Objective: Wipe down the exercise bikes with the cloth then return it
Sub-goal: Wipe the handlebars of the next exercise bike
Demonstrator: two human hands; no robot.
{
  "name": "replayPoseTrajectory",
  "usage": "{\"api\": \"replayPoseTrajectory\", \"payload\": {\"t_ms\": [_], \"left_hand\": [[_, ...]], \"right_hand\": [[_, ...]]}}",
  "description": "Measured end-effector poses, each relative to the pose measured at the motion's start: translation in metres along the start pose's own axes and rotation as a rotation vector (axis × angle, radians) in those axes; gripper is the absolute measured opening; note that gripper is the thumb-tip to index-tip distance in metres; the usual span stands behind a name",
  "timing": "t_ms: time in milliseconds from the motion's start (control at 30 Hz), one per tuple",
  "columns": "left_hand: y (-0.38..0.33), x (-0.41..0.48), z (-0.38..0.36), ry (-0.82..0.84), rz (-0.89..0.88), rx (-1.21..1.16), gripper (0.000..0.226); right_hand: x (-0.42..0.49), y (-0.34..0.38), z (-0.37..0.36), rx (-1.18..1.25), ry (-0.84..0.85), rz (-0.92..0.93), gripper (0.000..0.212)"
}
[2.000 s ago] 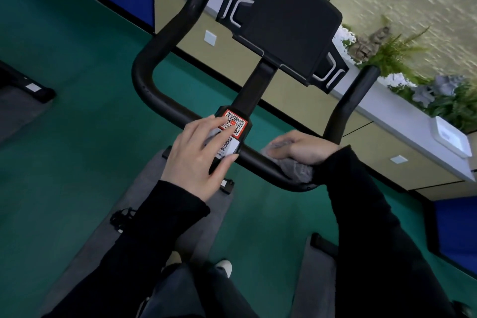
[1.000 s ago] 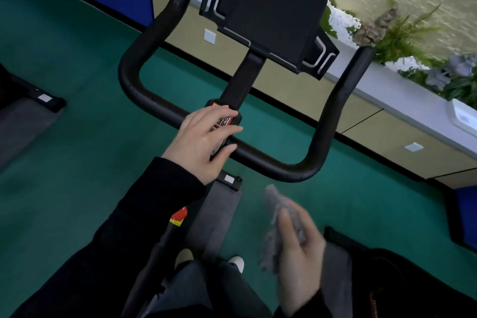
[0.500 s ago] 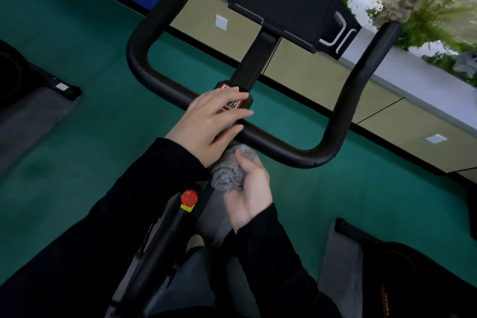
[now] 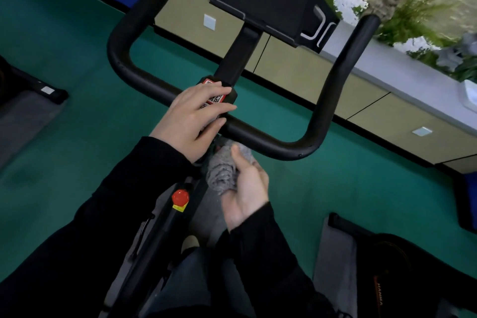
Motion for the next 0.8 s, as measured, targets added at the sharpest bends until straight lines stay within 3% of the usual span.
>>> {"api": "replayPoseTrajectory", "payload": {"t_ms": [300, 467, 600, 800], "left_hand": [[-0.006, 0.0, 0.0, -0.027, -0.013, 0.05, 0.024], [-0.042, 0.009, -0.009, -0.061, -0.118, 0.109, 0.02], [-0.049, 0.01, -0.022, -0.016, -0.107, 0.179, 0.032], [-0.044, 0.008, -0.025, -0.002, -0.086, 0.186, 0.041]], "right_hand": [[-0.011, 0.053, 0.054, 0.065, -0.148, 0.159, 0.025], [-0.009, 0.039, 0.036, 0.031, -0.142, 0.195, 0.012], [-0.007, 0.034, 0.034, 0.076, -0.142, 0.198, 0.007], [-0.008, 0.087, 0.073, -0.004, -0.306, 0.524, 0.01]]}}
Point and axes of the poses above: each hand's wrist, its own x-axis towards the middle knuckle, its own z-axis out of the back of the hand, y = z × x, the point moved 10 cm from there along x, towards the middle knuckle, and after that the axes turned 3 degrees about -y, right-handed, at the moved point
